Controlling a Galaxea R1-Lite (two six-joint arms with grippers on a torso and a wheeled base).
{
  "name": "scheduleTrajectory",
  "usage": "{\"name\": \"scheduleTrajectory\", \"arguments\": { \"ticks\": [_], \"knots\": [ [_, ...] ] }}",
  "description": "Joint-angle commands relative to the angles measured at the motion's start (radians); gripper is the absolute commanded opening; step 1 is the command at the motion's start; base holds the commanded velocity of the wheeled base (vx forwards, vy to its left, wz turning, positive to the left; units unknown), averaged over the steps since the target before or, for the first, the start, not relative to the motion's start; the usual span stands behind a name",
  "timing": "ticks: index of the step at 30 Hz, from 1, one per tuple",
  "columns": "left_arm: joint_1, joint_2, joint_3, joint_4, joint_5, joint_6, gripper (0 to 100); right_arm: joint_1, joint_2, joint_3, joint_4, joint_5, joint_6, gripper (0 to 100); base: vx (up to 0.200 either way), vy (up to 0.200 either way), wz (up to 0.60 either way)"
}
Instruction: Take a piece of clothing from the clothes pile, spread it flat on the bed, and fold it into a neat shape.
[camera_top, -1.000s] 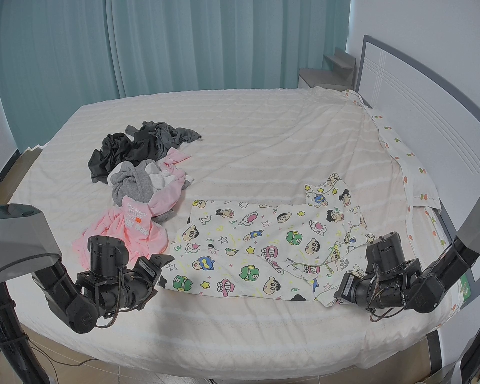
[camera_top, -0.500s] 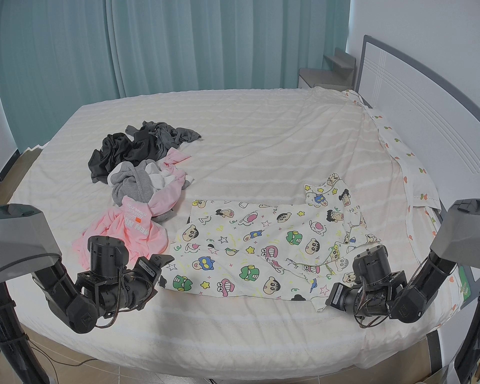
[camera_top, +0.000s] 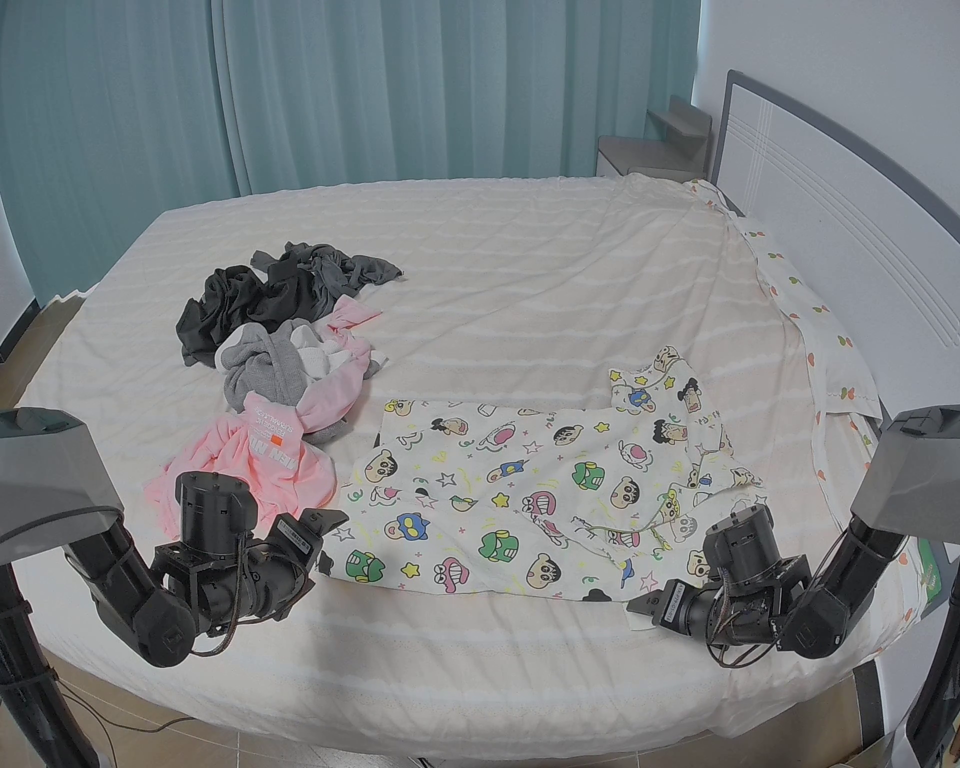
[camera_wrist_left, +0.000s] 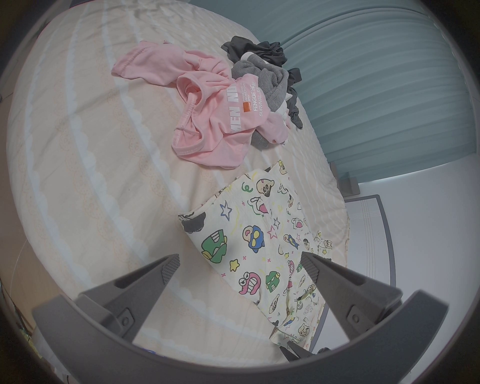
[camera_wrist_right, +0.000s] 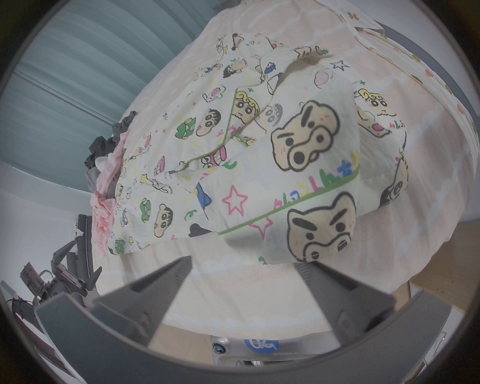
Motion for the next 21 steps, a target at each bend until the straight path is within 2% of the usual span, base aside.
{"name": "scheduleTrajectory", "arguments": {
  "ticks": [1, 7, 12, 15, 21],
  "knots": [
    [0.0, 0.001, 0.0, 0.0, 0.0, -0.002, 100, 0.008, -0.023, 0.105, -0.108, -0.01, 0.032, 100, 0.0, 0.0, 0.0],
    [0.0, 0.0, 0.0, 0.0, 0.0, -0.002, 100, -0.031, 0.059, 0.23, -0.359, -0.049, 0.06, 100, 0.0, 0.0, 0.0],
    [0.002, 0.0, 0.0, 0.0, 0.001, -0.002, 100, -0.027, 0.194, 0.284, -0.562, -0.115, 0.104, 100, 0.0, 0.0, 0.0],
    [0.0, 0.0, 0.0, 0.0, 0.0, -0.002, 100, -0.023, 0.28, 0.341, -0.749, -0.128, 0.103, 100, 0.0, 0.0, 0.0],
    [0.002, 0.0, 0.0, 0.0, 0.0, -0.002, 100, -0.024, 0.26, 0.339, -0.772, -0.19, 0.124, 100, 0.0, 0.0, 0.0]
  ]
}}
